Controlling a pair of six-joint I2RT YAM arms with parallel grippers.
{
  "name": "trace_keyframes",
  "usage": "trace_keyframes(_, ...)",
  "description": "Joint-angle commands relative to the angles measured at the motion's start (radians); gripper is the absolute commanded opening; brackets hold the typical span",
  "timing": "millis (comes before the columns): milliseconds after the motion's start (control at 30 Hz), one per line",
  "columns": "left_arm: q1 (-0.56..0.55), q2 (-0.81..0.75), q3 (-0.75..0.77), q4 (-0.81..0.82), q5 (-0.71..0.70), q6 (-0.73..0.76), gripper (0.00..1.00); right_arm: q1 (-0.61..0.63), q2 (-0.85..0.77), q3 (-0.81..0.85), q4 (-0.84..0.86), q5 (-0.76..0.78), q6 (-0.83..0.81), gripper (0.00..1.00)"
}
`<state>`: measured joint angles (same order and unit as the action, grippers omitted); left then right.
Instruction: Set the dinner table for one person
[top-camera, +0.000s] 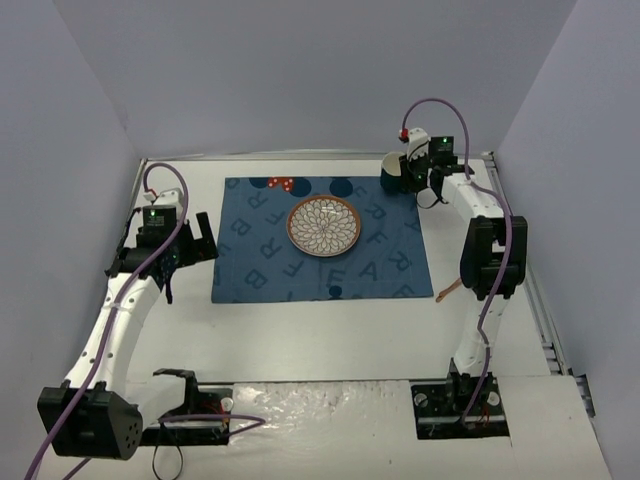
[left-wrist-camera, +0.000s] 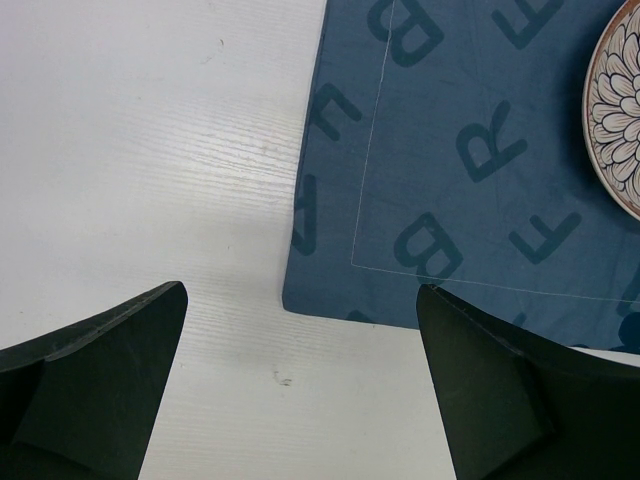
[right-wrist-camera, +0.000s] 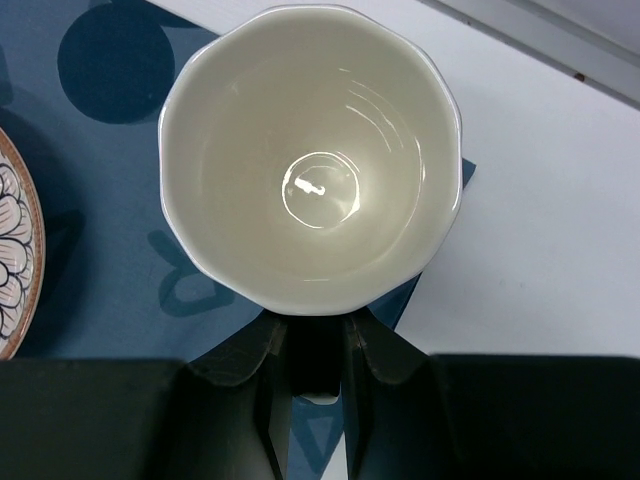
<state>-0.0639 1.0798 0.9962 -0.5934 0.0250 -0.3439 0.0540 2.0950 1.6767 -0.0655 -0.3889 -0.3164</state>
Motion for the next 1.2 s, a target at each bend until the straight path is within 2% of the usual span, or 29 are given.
trace_keyframes(0,0.006,-0.001,0.013,0.045,-0.001,0.009,0.97,0.004,-0.016,0.101,0.079,-0.027,-0.005,0.0)
trace_keyframes(533,0.006,0.002,0.015,0.043,0.009,0.008,0.97,0.001,0.03,0.116,0.07,-0.015,0.013,0.01)
trace_keyframes(633,0.007,0.001,0.015,0.043,0.011,0.007,0.97,0.0,0.027,0.116,0.07,-0.01,0.014,0.22)
trace_keyframes(767,0.007,-0.001,0.015,0.043,0.012,0.008,0.97,0.0,0.019,0.115,0.041,0.01,0.014,0.42)
trace_keyframes(900,0.007,-0.003,0.015,0.041,0.016,0.008,0.97,-0.006,-0.022,0.1,0.037,0.03,0.028,0.55)
trace_keyframes(1033,0.007,-0.006,0.017,0.041,0.025,0.008,0.97,-0.017,-0.113,0.047,0.038,0.069,0.073,0.64)
trace_keyframes(1167,0.006,-0.012,0.021,0.033,0.027,0.006,0.97,-0.025,-0.278,-0.075,0.039,0.201,0.157,0.74)
